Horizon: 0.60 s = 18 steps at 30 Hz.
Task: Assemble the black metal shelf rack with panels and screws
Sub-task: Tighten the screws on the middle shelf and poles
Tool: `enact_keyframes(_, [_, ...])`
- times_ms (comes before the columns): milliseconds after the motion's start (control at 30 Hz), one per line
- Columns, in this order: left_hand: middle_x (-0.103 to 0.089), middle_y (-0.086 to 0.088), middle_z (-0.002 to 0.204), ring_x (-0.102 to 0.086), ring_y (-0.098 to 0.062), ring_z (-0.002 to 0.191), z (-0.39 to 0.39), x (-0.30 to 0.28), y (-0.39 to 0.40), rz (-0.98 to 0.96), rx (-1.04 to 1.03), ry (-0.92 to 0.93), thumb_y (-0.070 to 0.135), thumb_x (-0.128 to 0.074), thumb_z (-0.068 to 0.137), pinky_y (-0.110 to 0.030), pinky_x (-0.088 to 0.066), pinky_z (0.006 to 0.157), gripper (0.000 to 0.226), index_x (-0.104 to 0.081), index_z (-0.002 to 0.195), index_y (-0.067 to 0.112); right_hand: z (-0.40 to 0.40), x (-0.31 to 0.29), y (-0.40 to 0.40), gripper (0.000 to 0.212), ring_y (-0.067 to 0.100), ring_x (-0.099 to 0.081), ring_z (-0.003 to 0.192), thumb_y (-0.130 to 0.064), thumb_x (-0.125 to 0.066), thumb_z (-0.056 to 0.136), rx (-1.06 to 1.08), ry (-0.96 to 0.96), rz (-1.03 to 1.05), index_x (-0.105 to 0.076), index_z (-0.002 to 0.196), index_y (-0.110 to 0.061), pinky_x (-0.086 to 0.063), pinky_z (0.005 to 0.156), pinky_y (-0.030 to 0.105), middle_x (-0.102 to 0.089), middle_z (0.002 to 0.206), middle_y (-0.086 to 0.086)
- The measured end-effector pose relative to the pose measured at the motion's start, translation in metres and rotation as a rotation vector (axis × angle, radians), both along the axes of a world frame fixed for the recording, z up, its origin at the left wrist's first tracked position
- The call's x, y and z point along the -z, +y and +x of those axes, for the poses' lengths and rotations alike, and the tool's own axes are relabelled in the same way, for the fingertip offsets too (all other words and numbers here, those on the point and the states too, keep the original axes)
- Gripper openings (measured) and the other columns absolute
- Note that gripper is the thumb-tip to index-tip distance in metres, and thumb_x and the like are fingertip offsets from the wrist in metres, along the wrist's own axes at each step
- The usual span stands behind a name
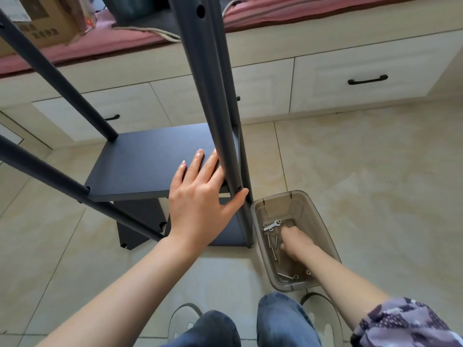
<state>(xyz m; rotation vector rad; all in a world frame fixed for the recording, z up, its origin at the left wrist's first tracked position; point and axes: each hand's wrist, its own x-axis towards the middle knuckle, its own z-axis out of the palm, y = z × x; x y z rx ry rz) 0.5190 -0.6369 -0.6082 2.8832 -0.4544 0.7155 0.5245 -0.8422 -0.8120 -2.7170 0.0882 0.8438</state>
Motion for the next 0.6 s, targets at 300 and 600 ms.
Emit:
enact_keyframes(300, [-0.041, 0.005, 0.157, -0.028, -0.025, 0.151, -0.003, -0.008, 0.003, 0.047, 0.000, 0.147, 0.066, -0.045, 0.094, -0.047, -0.022, 0.122, 0.067, -0.047, 0.149, 0.028, -0.028, -0.120, 0.010, 0.015, 0.018, -0.073, 0.070, -0.005, -0.072, 0.084, 0.580, -0.250, 0.838, -0.065, 0.095, -0.011, -0.055, 0.060, 0.021, -0.073, 0.083, 0.008])
enact_keyframes(600, [-0.036, 0.004, 0.160, -0.024, -0.026, 0.152, -0.004, -0.011, 0.005, 0.032, 0.018, 0.191, 0.067, -0.050, 0.091, -0.047, -0.019, 0.123, 0.075, -0.039, 0.153, 0.028, -0.062, -0.213, 0.029, 0.017, 0.024, -0.074, 0.072, -0.008, -0.079, 0.081, 0.593, -0.431, 1.253, -0.071, 0.095, -0.002, -0.058, 0.064, 0.024, -0.075, 0.077, 0.012])
